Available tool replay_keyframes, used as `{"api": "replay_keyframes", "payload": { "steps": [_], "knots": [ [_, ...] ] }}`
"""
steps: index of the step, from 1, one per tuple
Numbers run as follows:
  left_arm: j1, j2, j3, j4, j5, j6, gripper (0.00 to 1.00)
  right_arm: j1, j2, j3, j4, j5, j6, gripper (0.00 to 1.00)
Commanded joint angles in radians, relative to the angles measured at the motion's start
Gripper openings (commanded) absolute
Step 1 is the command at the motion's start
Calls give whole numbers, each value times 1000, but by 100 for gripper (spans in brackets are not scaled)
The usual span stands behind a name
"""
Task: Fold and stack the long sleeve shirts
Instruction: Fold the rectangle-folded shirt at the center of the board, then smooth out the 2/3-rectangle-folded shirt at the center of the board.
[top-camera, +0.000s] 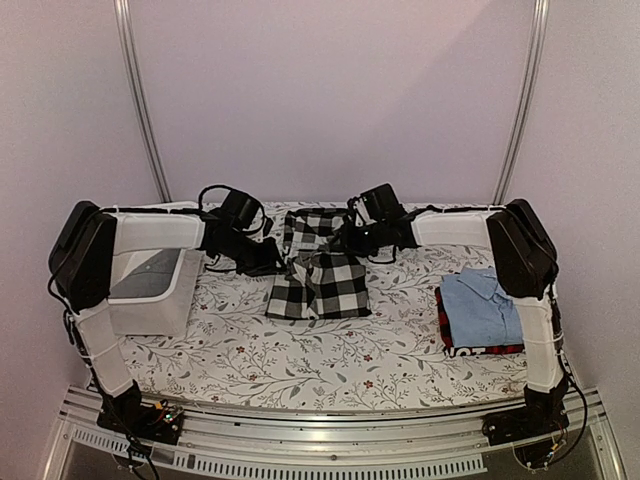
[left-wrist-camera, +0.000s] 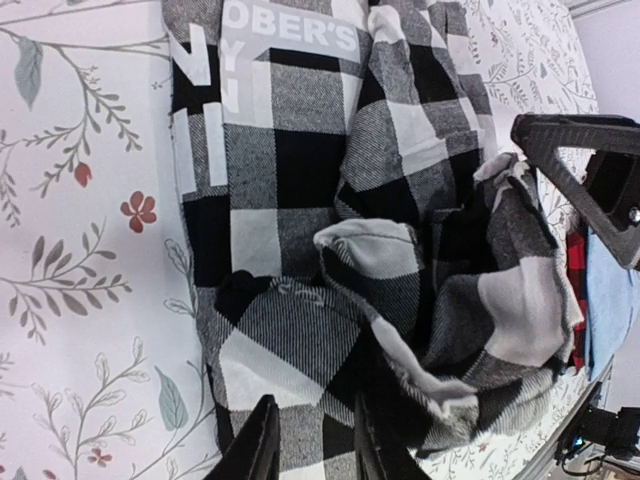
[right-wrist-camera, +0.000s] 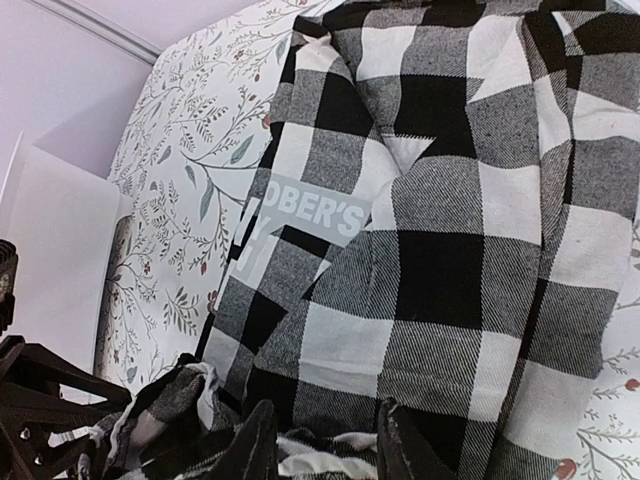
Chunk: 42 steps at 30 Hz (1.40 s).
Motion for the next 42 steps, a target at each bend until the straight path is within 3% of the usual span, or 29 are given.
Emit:
{"api": "replay_keyframes", "payload": {
  "steps": [1, 5, 9, 13, 17, 27, 35, 42],
  "knots": [
    [10, -91, -53, 44, -41, -13, 27, 6, -197, -84, -33, 54, -58, 34],
    [11, -123, -88, 63, -29, -26, 26, 24, -300, -200, -13, 22, -49, 33],
    [7, -148, -137, 85, -6, -44, 22, 80, -332, -286, 20, -31, -22, 23],
    [-6, -169, -175, 103, 13, -58, 19, 122, -304, -327, 68, -89, 6, 10],
    [-16, -170, -195, 120, 29, -65, 17, 136, -227, -291, 96, -182, 18, 7],
    [-28, -109, -163, 128, 45, -58, 16, 132, -16, -109, 91, -265, 16, 9],
    [-30, -64, -127, 116, 53, -45, 15, 81, 11, -84, 103, -268, 30, 13],
    [-36, -27, -103, 117, 45, -43, 15, 71, 122, 50, 103, -328, 53, 17]
  ]
}}
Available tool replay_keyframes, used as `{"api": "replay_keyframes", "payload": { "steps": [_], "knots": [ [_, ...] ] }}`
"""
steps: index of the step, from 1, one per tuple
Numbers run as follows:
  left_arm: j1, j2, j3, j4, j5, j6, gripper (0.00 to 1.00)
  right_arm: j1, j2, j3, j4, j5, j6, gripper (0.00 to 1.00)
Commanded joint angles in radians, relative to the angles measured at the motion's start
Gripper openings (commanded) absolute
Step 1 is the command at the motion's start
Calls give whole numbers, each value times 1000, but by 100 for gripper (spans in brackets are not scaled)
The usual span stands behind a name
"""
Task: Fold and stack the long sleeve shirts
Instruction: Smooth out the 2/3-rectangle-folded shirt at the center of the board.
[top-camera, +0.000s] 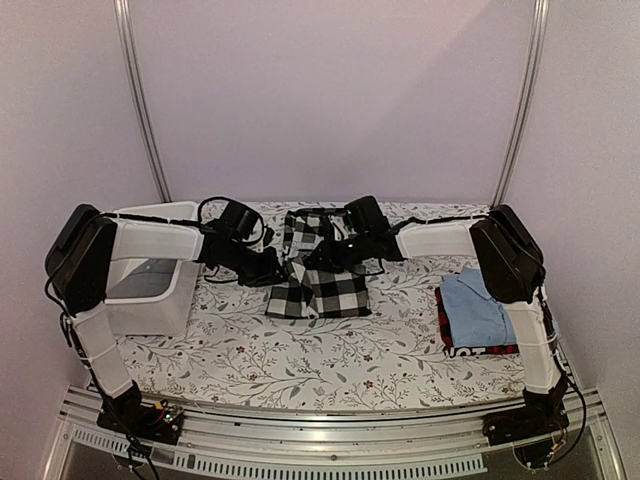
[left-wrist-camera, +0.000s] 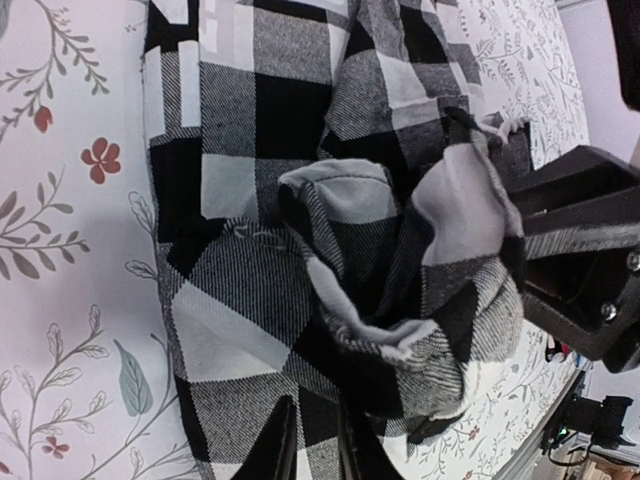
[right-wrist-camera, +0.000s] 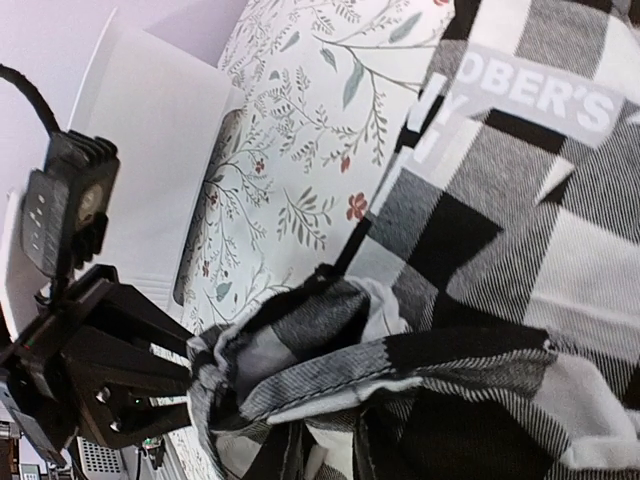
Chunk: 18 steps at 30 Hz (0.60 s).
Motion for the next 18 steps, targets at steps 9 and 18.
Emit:
{"api": "replay_keyframes", "payload": {
  "steps": [9, 18],
  "knots": [
    [-15, 34, 37, 17, 1, 14, 15, -15, 170, 67, 36, 38, 58, 20],
    [-23, 87, 103, -4, -17, 22, 15, -31, 73, 9, 107, 56, 75, 30]
  ]
}}
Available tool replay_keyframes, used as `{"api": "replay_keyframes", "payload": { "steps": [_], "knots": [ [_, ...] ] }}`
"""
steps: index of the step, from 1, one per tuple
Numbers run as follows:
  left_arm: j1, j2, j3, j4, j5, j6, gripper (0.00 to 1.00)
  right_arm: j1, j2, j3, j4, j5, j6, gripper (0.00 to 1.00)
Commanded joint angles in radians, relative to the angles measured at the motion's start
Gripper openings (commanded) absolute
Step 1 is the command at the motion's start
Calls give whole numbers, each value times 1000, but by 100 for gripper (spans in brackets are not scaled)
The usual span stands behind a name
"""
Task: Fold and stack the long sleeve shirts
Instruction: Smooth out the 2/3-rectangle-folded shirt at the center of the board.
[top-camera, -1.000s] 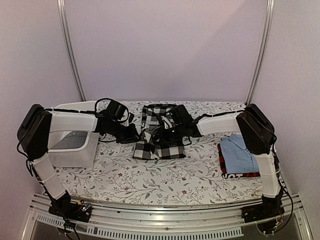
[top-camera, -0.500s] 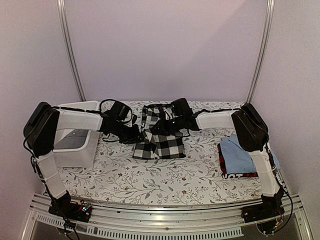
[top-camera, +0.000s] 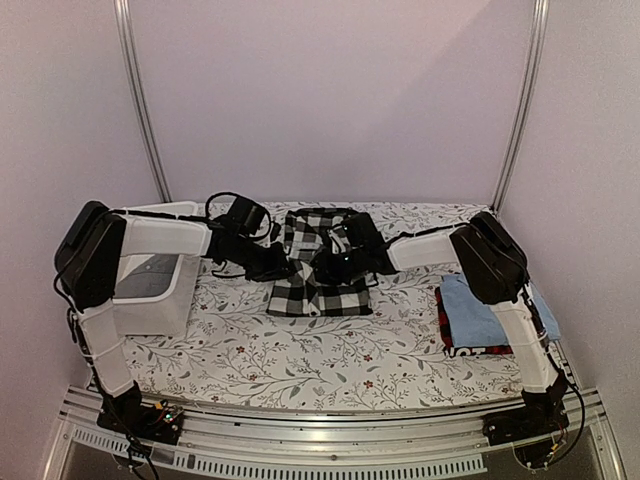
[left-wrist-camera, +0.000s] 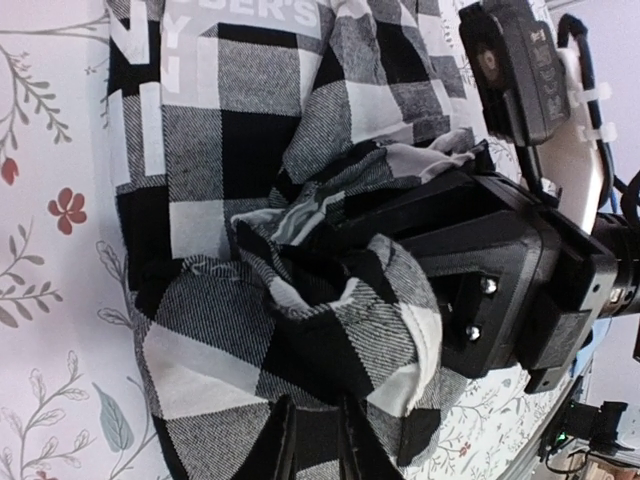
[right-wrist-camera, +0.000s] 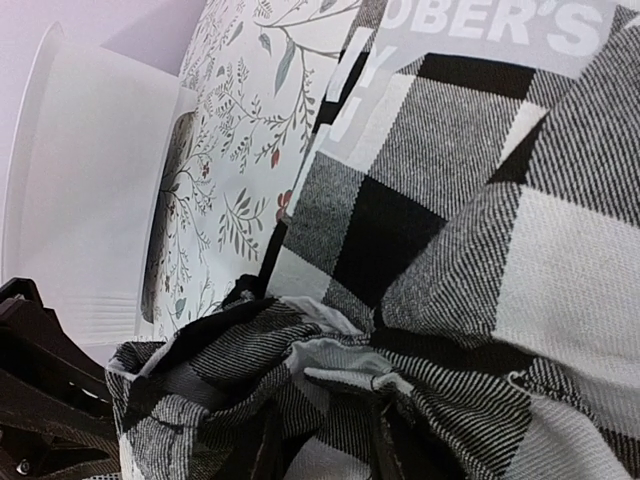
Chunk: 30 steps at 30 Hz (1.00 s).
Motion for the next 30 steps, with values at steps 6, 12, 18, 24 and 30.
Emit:
{"api": "replay_keyframes", "payload": {
  "steps": [6, 12, 18, 24, 30],
  "knots": [
    [7, 20, 56, -29, -73, 33, 19, -26, -195, -51, 9, 58, -1, 35],
    [61, 13, 89, -67, -103, 61, 21, -27, -280, -85, 12, 68, -11, 42],
    [94, 75, 140, -93, -83, 94, 24, -27, -276, -102, -16, 25, -58, 48],
    [97, 130, 167, -101, -65, 100, 26, -22, -237, -107, -40, -27, -86, 50],
    [98, 95, 128, -84, -78, 81, 26, -2, -160, -44, -71, -68, -100, 50]
  ]
}}
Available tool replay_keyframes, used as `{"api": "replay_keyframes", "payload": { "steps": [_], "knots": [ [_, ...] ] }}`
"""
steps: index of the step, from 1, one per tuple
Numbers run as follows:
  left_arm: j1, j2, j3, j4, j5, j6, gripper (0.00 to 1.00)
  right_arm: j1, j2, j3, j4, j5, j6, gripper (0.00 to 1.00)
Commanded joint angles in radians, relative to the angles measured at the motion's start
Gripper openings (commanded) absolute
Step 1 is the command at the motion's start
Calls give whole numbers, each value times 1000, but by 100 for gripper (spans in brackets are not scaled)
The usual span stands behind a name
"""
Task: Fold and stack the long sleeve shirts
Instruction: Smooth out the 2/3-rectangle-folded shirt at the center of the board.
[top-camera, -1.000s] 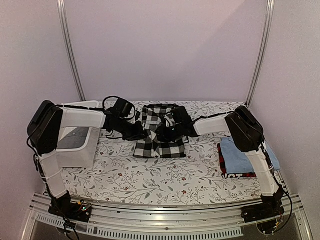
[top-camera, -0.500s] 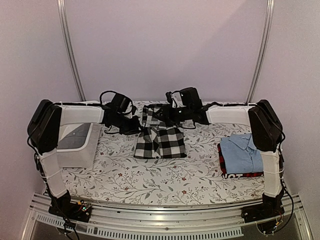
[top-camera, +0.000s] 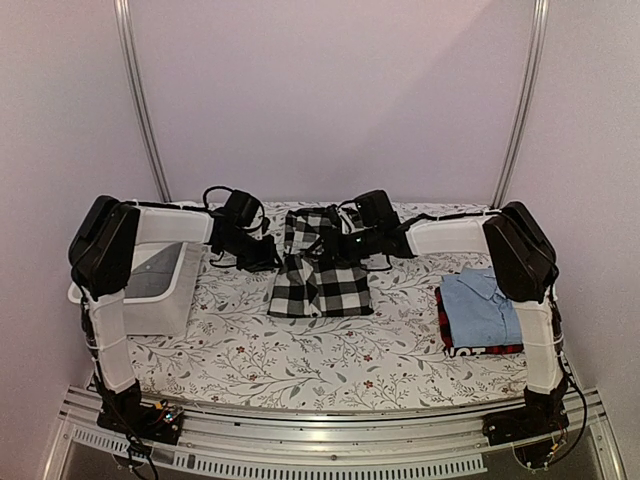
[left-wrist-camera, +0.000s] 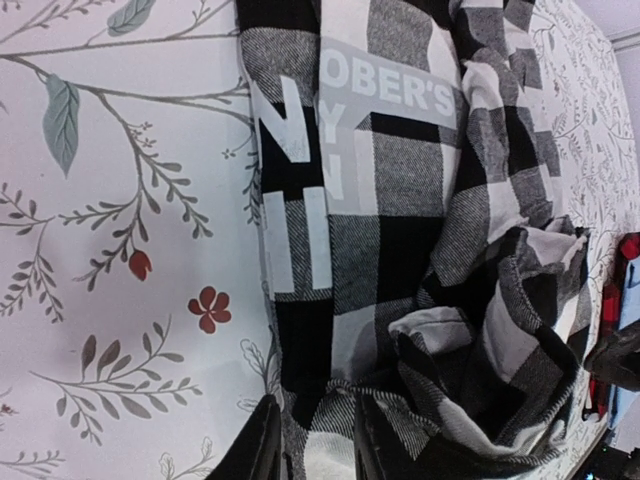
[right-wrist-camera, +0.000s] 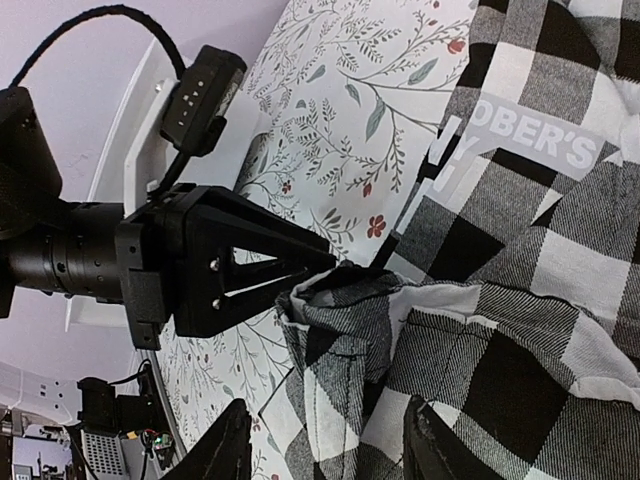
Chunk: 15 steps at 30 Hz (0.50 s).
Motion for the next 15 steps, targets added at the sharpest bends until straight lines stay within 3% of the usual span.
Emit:
{"api": "replay_keyframes", "payload": {
  "steps": [1, 9, 15],
  "knots": [
    [2, -39, -19, 4, -5, 1, 26, 20, 71, 73, -59, -49, -31, 50],
    [4, -82, -44, -7, -2, 3, 26, 27, 125, 129, -57, -67, -21, 37],
    [1, -122, -60, -10, 14, -7, 26, 27, 100, 117, -61, 0, -20, 3]
  ]
}}
